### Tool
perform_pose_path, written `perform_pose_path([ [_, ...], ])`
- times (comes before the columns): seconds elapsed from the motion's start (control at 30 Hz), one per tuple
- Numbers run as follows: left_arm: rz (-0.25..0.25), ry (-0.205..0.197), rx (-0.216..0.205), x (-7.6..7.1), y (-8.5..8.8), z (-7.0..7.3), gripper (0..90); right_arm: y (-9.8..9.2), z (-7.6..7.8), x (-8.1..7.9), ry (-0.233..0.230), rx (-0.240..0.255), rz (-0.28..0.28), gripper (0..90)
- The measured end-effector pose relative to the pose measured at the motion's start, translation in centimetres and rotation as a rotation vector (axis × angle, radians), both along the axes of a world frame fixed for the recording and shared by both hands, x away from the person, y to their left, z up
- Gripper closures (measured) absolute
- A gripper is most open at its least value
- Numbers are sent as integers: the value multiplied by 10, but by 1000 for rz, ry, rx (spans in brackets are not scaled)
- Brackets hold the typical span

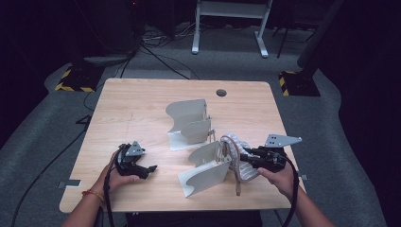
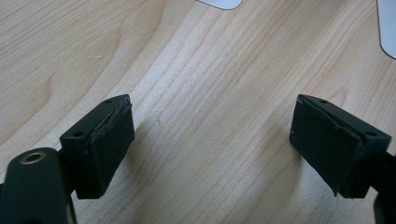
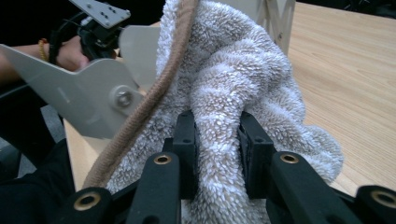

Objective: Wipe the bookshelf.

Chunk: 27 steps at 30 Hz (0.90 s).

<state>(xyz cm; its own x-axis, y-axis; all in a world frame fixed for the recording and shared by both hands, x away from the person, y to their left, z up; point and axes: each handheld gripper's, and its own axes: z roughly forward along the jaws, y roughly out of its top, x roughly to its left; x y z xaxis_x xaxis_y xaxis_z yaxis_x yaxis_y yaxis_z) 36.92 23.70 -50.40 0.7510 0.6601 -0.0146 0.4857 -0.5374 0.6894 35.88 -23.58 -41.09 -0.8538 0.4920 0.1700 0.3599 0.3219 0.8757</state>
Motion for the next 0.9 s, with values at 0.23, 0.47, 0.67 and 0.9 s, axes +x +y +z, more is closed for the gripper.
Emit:
perform_pose_path([
  [0.23,0,0,0,0,0,0,144,11,-35,-7,79,-106,7,724],
  [0.47,0,0,0,0,0,0,144,23,-60,-9,83,-222,0,724],
  [0.67,0,1,-2,0,0,0,144,18,-47,1,30,-143,-53,727],
  [0.9,-1,0,0,0,0,0,144,6,3,12,-88,27,-98,727],
])
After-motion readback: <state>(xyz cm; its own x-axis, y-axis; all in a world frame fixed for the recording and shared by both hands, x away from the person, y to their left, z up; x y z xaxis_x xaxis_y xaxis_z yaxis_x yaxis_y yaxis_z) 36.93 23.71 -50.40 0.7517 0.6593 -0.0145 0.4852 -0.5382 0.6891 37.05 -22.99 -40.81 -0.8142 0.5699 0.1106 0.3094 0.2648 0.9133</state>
